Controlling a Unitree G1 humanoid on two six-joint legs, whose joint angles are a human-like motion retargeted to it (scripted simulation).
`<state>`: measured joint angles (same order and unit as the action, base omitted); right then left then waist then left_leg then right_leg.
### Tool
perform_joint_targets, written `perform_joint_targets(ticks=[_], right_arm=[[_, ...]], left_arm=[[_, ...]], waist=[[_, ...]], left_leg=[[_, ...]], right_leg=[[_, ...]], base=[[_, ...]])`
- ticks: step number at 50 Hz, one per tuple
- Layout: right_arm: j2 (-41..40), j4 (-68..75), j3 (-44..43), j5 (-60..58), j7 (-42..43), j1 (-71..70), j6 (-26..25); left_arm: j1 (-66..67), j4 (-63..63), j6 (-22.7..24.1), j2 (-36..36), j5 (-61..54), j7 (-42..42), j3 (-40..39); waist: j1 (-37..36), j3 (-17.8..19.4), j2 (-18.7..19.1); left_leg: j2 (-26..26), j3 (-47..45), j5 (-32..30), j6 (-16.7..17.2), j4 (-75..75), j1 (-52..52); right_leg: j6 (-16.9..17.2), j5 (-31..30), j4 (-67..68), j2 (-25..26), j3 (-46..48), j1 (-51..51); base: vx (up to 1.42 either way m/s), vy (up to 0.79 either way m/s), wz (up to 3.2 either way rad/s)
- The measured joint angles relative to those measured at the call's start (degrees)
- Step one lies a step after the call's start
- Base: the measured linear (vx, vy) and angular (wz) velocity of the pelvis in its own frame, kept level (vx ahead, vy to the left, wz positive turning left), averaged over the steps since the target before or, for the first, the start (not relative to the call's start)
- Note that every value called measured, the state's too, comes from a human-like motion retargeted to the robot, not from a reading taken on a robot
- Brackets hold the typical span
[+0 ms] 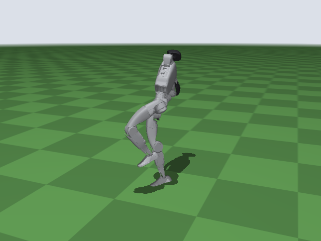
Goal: In place motions
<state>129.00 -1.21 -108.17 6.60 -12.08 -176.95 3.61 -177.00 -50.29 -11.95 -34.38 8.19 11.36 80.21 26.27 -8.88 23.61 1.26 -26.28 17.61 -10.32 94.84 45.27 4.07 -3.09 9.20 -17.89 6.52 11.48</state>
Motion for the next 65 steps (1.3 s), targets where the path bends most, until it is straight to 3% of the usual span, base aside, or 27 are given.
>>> perform_joint_targets(ticks=[6,9,13,16,17,20,23,25,27,30,33,39,43,47,51,55,57,58,60,62,63,65], right_arm=[[0.0,0.3,-0.6,-2.4,0.2,0.2,-2.0],[0.0,4.0,0.0,-0.6,0.7,2.5,-2.9],[0.0,13.2,-1.4,2.9,0.0,8.8,-4.1],[0.0,22.4,-3.9,5.1,-1.7,14.0,-5.1],[0.0,26.0,-4.8,5.1,-2.5,15.4,-5.5],[0.0,38.0,-6.4,1.8,-4.9,18.1,-7.3],[0.0,50.9,-6.4,-6.6,-8.1,18.5,-9.5],[0.0,58.9,-6.4,-13.7,-10.5,18.4,-10.3],[0.0,66.4,-6.4,-21.7,-10.7,17.4,-9.8],[0.0,74.5,-6.4,-29.3,-8.7,12.9,-9.8],[0.0,81.1,-6.4,-29.9,-7.7,6.6,-10.4],[0.0,90.0,-6.4,-20.9,-6.5,0.0,-12.0],[0.0,90.4,-6.4,-13.3,-5.8,0.0,-11.8],[0.0,85.5,-6.4,-11.2,-8.7,0.0,-9.8],[0.0,77.3,-6.4,-14.9,-13.0,1.2,-6.7],[0.0,69.8,-6.4,-19.7,-11.8,5.5,-4.7],[0.0,67.2,-6.4,-20.7,-10.7,6.9,-4.8],[0.0,65.9,-6.4,-20.8,-10.2,7.3,-5.1],[0.0,63.3,-6.4,-19.1,-10.4,7.1,-5.7],[0.0,58.3,-6.4,-15.5,-10.1,7.0,-6.5],[0.0,54.1,-6.4,-13.7,-9.7,6.9,-6.3],[0.0,42.2,-3.3,-11.9,-8.1,6.5,-5.0]], left_arm=[[0.0,5.9,1.8,0.0,-0.6,-0.1,0.0],[0.0,10.8,2.8,0.0,0.8,-2.8,0.0],[0.0,17.4,3.6,0.0,2.4,-6.2,0.0],[0.0,21.9,5.2,0.0,3.3,-7.8,0.0],[0.0,23.2,5.8,0.0,3.5,-8.2,0.0],[0.0,26.3,7.1,0.0,4.2,-8.5,0.0],[0.0,28.3,7.1,0.0,4.3,-9.0,0.0],[0.0,31.1,7.8,0.0,5.0,-10.7,0.0],[0.0,36.9,10.1,0.0,7.6,-14.2,0.0],[0.0,49.7,14.0,0.0,13.6,-20.5,0.0],[0.0,61.9,18.1,0.0,15.7,-24.8,0.0],[0.0,77.5,22.6,0.0,10.9,-30.0,0.0],[0.0,79.6,21.3,0.0,10.6,-31.4,0.0],[0.0,75.6,17.6,0.0,11.3,-31.8,0.0],[0.0,65.8,13.8,0.0,12.4,-31.7,0.0],[0.0,52.1,10.9,0.0,15.4,-27.0,0.0],[0.0,44.7,9.8,0.0,14.2,-21.3,0.0],[0.0,40.2,9.2,0.0,12.2,-18.3,0.0],[0.0,31.8,8.2,0.0,8.2,-14.4,0.0],[0.0,22.3,7.5,0.0,4.5,-11.9,0.0],[0.0,17.8,7.5,0.0,3.1,-10.2,0.0],[0.0,9.7,9.4,0.0,1.4,-4.7,0.0]], waist=[[-0.7,-3.5,0.4],[1.6,-5.7,0.4],[7.9,-8.4,0.8],[12.9,-9.5,1.4],[14.5,-9.8,1.7],[19.4,-10.8,2.1],[26.0,-11.7,1.9],[30.2,-11.4,1.6],[35.2,-10.7,1.5],[43.0,-6.8,1.7],[50.8,-5.6,1.5],[57.5,-5.7,1.2],[56.6,-6.4,1.2],[53.9,-6.6,1.3],[48.2,-7.2,1.3],[38.5,-10.5,1.2],[33.9,-10.0,1.5],[30.8,-9.4,1.5],[26.3,-7.9,1.3],[20.6,-5.8,0.7],[18.0,-4.5,0.4],[16.0,-3.2,0.2]], left_leg=[[1.1,2.5,0.2,0.2,-9.2,-6.8],[-2.8,5.0,-1.3,2.0,-20.6,-16.0],[-12.0,11.9,-4.5,4.0,-43.7,-33.0],[-13.8,14.9,-7.9,6.1,-63.5,-47.2],[-13.9,15.5,-6.8,6.8,-69.8,-51.6],[-13.5,15.6,4.7,5.1,-83.9,-61.8],[-12.6,23.1,5.6,3.5,-88.6,-66.2],[-10.2,24.7,5.0,3.6,-90.1,-67.8],[-8.2,26.0,4.1,3.9,-91.3,-69.0],[-5.6,24.5,2.9,3.3,-92.4,-69.5],[-2.2,20.6,1.8,3.6,-92.2,-68.5],[0.9,17.1,1.3,4.3,-90.3,-65.1],[0.0,17.6,1.8,4.4,-89.6,-63.2],[-2.2,17.3,2.8,4.4,-89.8,-62.8],[-5.5,17.3,3.6,4.1,-90.8,-64.0],[-9.0,15.3,4.8,4.0,-91.5,-65.2],[-9.6,14.4,5.2,3.9,-90.4,-65.4],[-10.2,13.2,5.3,3.8,-89.2,-65.9],[-10.6,11.1,1.3,4.3,-84.2,-65.1],[-10.3,7.7,-11.2,5.8,-70.7,-58.4],[-9.5,5.9,-17.0,3.9,-62.9,-53.3],[-7.4,4.8,-16.0,-0.6,-45.1,-41.1]], right_leg=[[0.2,2.2,2.4,0.9,1.0,-2.9],[1.4,3.7,2.9,0.4,3.3,-2.2],[2.3,6.0,3.5,1.4,6.9,0.8],[2.4,8.3,4.8,4.3,9.2,3.1],[2.3,9.2,5.5,5.5,10.0,3.7],[1.7,11.7,8.9,8.4,12.7,5.6],[2.2,3.7,19.2,9.2,16.1,4.7],[2.4,-8.3,31.0,8.3,16.7,0.3],[0.4,-11.8,43.3,11.6,9.8,-8.4],[-2.6,-5.0,63.3,8.7,10.6,-20.8],[-3.5,0.6,77.1,8.0,11.1,-33.4],[-4.0,4.3,85.2,8.3,12.5,-47.7],[-3.6,4.1,80.5,8.2,12.4,-45.1],[-1.5,2.4,70.6,8.0,11.3,-34.7],[-0.1,-0.8,53.7,10.4,9.0,-20.0],[1.3,-7.2,30.1,12.8,4.7,-5.0],[1.9,4.9,18.7,12.6,8.2,2.3],[0.6,8.6,14.6,11.6,12.1,5.7],[-0.6,10.8,9.2,10.9,9.9,8.2],[1.6,9.4,6.1,6.9,4.9,9.3],[2.5,8.9,5.2,4.7,3.0,9.3],[3.8,7.5,4.9,1.6,4.1,8.1]], base=[[0.07,0.05,0.43],[0.12,-0.02,0.51],[0.20,0.00,0.70],[0.25,0.05,0.53],[0.27,0.09,0.43],[0.25,0.08,0.68],[0.11,0.07,1.14],[-0.14,0.06,0.99],[-0.22,0.16,0.62],[-0.14,0.25,0.32],[0.02,0.10,0.90],[0.01,0.01,0.23],[0.08,-0.10,-0.27],[-0.01,-0.02,-0.44],[0.03,-0.03,-0.62],[0.12,-0.07,-0.86],[0.05,-0.04,-1.05],[0.01,-0.01,-1.32],[0.01,0.06,-1.21],[-0.37,0.00,-1.62],[-0.56,-0.09,-1.37],[-0.57,-0.18,-0.45]])
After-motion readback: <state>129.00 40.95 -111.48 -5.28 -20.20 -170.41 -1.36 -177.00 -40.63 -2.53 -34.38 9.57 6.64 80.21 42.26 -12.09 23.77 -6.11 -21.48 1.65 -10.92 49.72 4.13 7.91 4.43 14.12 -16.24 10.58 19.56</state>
